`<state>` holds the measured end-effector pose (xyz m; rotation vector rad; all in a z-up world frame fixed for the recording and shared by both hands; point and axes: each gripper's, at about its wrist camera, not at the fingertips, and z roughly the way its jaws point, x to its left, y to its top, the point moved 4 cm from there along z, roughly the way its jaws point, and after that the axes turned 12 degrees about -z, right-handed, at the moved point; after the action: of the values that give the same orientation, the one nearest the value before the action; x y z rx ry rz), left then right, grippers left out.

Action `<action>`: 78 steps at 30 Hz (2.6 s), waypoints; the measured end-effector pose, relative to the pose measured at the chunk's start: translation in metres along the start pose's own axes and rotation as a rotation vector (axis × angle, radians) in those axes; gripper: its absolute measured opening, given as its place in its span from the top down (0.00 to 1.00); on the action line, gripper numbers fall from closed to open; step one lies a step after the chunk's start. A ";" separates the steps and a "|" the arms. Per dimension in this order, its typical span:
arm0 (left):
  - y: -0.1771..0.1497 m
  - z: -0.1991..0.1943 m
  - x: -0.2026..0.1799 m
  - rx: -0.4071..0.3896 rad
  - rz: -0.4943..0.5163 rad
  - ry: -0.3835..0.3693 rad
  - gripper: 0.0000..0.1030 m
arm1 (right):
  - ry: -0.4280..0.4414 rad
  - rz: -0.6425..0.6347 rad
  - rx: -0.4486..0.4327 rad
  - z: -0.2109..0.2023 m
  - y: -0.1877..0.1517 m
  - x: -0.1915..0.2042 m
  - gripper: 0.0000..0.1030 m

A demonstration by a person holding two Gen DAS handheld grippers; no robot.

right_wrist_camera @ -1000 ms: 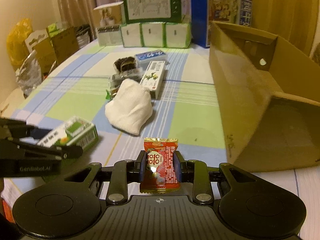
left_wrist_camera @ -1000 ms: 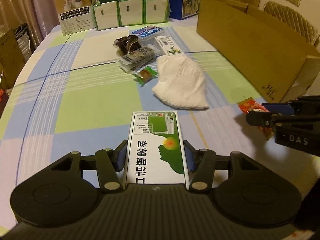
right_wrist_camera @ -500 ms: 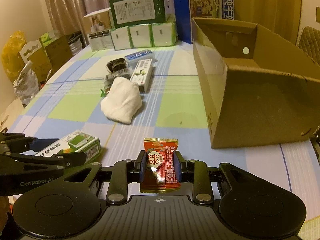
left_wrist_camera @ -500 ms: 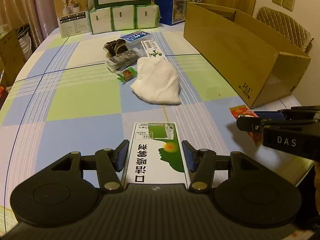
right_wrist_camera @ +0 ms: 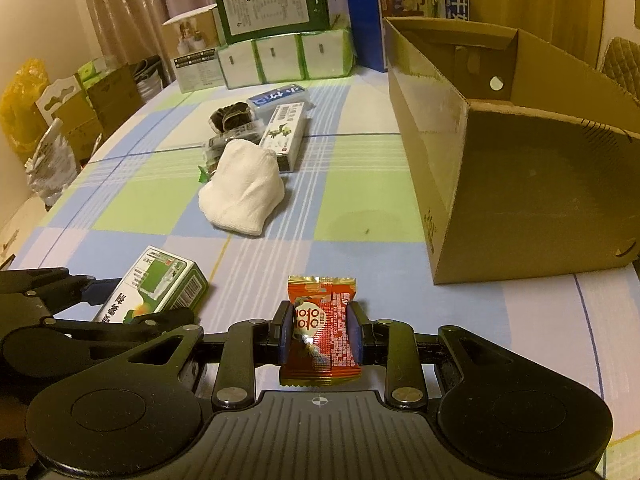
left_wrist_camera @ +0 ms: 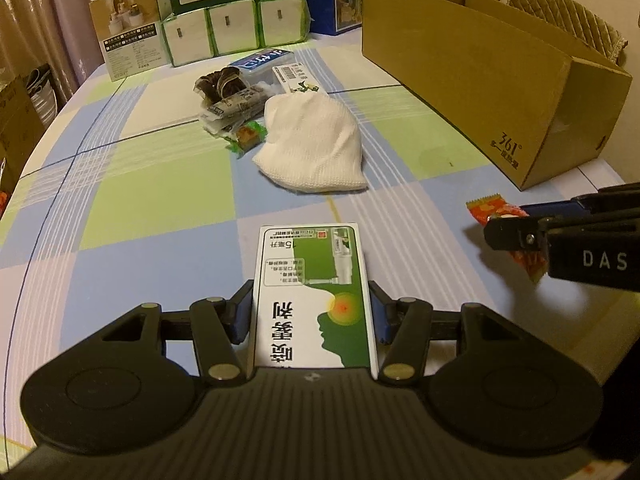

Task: Organize objects
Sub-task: 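Lift the candy packet and medicine box and carry them toward the cardboard box, then lower both items into the cardboard box and open both grippers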

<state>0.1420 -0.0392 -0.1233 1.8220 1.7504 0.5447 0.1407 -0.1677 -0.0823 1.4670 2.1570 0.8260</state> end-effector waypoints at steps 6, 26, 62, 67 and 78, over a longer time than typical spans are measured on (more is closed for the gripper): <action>0.001 -0.010 -0.001 -0.042 0.008 0.002 0.51 | -0.009 -0.001 -0.023 -0.004 0.003 0.000 0.75; 0.021 -0.085 -0.024 -0.072 -0.092 -0.043 0.51 | -0.022 0.020 -0.123 -0.086 0.012 0.007 0.75; 0.068 -0.162 -0.111 -0.153 -0.054 -0.189 0.51 | -0.188 0.093 -0.241 -0.207 0.031 -0.064 0.75; 0.080 -0.156 -0.123 -0.144 -0.048 -0.208 0.51 | -0.205 0.104 -0.249 -0.212 0.040 -0.081 0.75; 0.100 -0.142 -0.140 -0.137 -0.026 -0.224 0.51 | -0.212 0.119 -0.254 -0.201 0.059 -0.104 0.75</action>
<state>0.1191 -0.1626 0.0606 1.6930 1.5467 0.4213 0.0949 -0.2974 0.1073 1.4880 1.7549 0.9035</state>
